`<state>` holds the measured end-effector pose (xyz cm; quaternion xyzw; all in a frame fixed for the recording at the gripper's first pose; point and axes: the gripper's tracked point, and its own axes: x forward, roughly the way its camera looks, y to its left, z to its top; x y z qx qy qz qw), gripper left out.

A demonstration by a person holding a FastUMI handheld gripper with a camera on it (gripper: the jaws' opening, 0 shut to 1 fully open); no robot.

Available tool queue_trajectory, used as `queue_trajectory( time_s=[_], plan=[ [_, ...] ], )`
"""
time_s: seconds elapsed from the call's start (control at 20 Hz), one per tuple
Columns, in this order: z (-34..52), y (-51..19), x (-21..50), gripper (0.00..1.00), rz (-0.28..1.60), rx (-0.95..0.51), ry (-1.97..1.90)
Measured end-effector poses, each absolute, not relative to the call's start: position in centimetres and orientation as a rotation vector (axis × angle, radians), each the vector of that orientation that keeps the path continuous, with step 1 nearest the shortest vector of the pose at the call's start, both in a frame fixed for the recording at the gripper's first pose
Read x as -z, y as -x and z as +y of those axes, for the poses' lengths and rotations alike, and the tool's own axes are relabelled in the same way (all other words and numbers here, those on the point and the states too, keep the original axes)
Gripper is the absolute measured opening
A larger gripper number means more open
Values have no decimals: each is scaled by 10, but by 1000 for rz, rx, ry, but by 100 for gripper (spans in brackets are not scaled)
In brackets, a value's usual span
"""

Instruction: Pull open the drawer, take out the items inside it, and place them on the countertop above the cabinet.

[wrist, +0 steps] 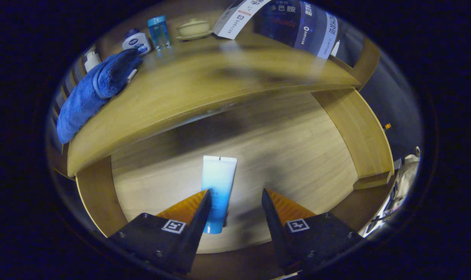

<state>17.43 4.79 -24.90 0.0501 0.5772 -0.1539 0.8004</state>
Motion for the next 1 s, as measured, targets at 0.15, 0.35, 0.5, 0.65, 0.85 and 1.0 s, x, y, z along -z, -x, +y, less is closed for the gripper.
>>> queue_trajectory(
  time_s=[0.15,0.35,0.5,0.65,0.85,1.0],
  plan=[
    [65,-182,248,82,1218,328,-240],
    [66,-170,254,82,1244,360,-308],
    [65,-162,262,82,1256,383,-373],
    [67,-157,266,83,1262,378,-424],
    [68,-156,272,83,1256,376,-444],
    [68,-157,272,80,1244,369,-445]
  ],
)
